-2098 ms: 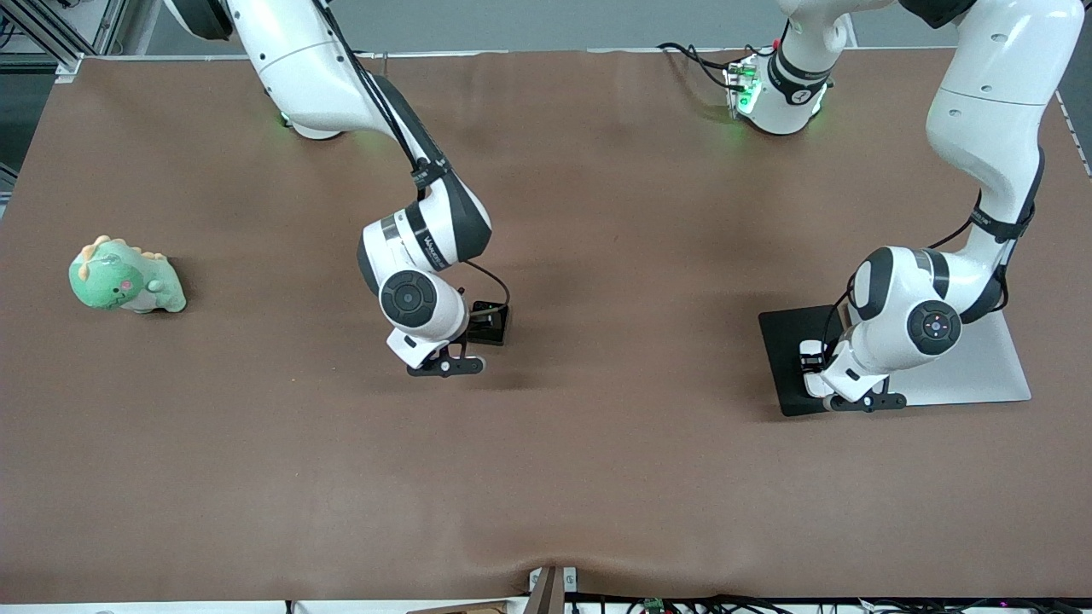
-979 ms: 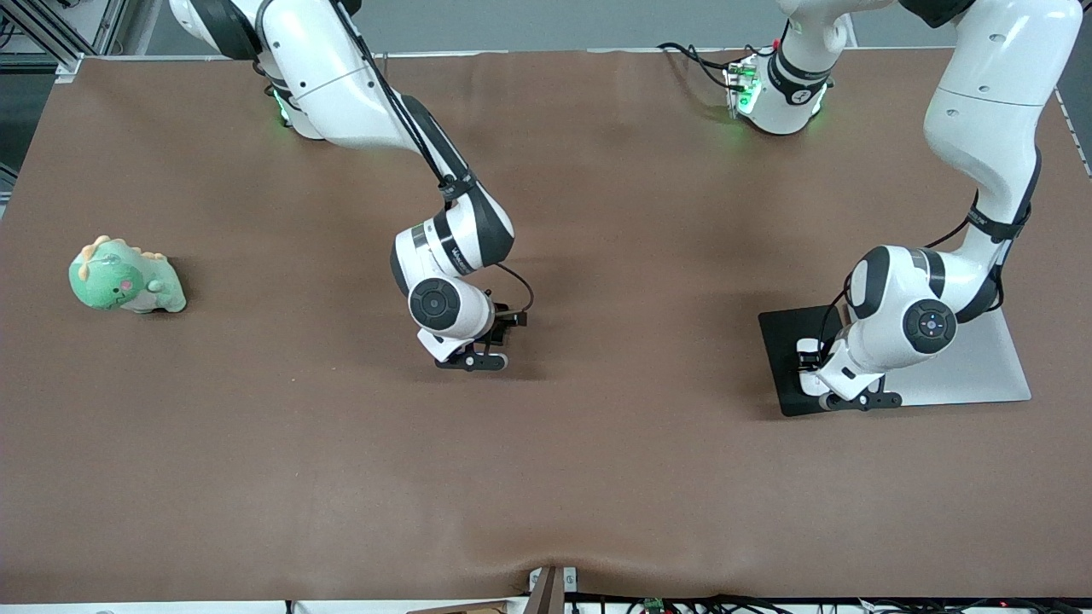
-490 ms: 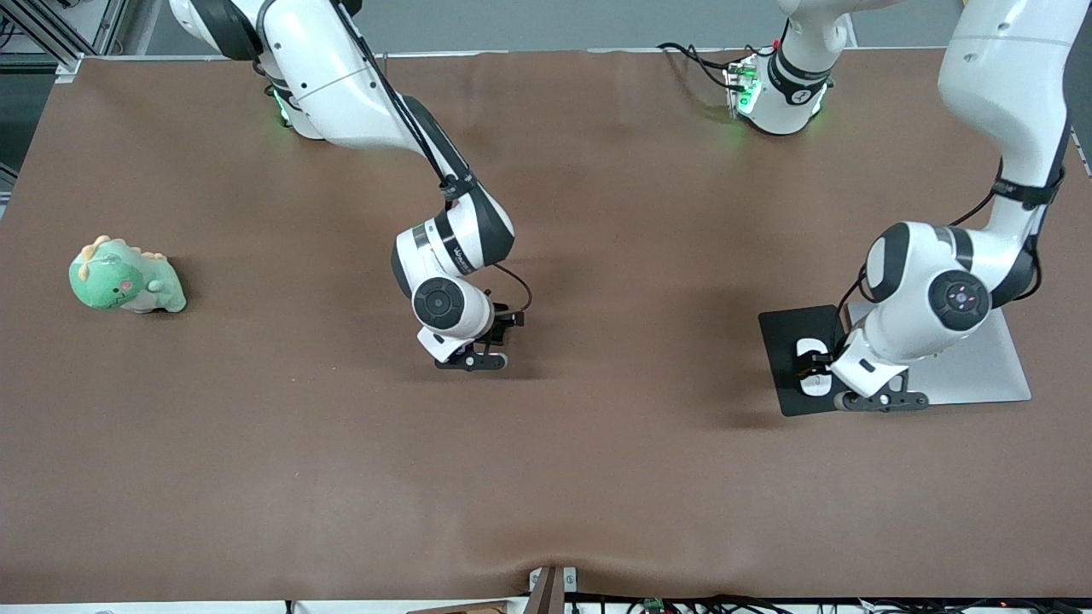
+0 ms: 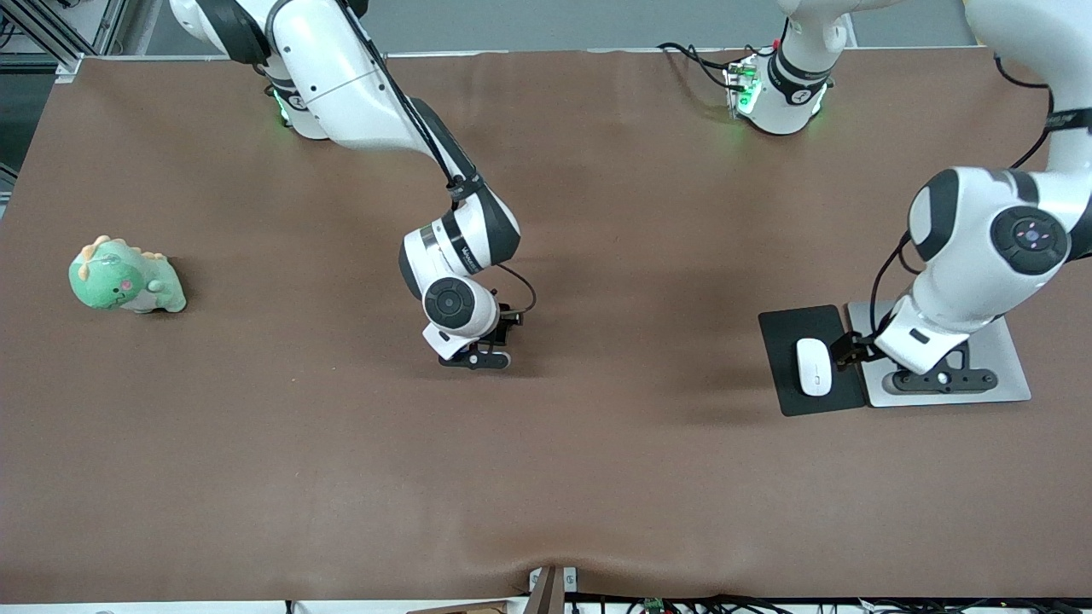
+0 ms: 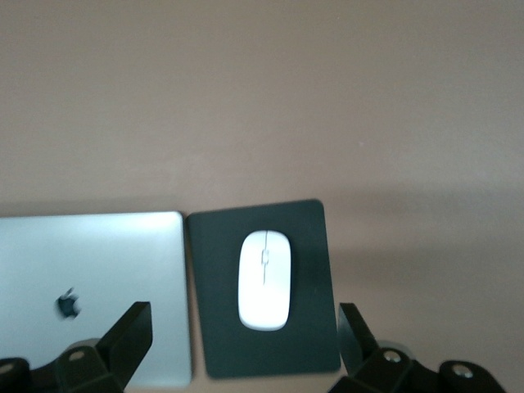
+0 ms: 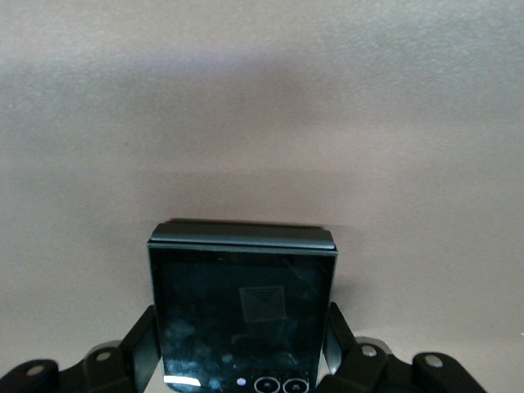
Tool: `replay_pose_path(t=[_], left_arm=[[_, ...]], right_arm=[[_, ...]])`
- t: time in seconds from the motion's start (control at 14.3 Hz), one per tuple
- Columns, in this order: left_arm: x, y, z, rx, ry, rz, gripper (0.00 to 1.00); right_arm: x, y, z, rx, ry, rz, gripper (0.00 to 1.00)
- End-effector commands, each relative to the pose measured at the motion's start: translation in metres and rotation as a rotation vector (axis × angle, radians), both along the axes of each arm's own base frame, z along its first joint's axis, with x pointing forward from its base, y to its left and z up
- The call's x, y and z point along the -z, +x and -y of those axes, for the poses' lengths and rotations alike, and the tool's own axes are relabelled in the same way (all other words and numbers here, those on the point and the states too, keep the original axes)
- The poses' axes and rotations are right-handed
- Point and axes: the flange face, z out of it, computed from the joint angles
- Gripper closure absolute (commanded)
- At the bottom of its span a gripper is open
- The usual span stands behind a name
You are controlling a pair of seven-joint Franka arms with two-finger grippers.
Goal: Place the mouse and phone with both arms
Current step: 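Open the left gripper and withdraw while the right gripper lifts the phone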
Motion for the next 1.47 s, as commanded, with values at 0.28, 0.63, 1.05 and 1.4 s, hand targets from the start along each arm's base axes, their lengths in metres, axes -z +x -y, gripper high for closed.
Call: replay_pose_path(t=[0.28,0.63,1.05,1.4], left_arm=[[-0.124,-0.023,-0.001,-0.049,-0.018,-0.123,0.00],[-0.191,-0.059,0.006,-0.056,-0.030,-0.116,0.00],[-0.223,-0.090,0.026,-0.032,-0.043,-0.126,0.00],[-0.232,-0.108,0.035,0.000,-0.036,-0.159,0.00]], right_arm=[[-0.055,0.019,0.045,0.029,-0.072,-0.073,1.00],[-0.094,0.021,0.137,-0.033,-0.052,-0.100,1.00],[-0.101,0.014,0.196,-0.002,-0.065,-0.088,1.00],[-0.084,0.009,0.280,-0.069,-0.056,-0.072,1.00]])
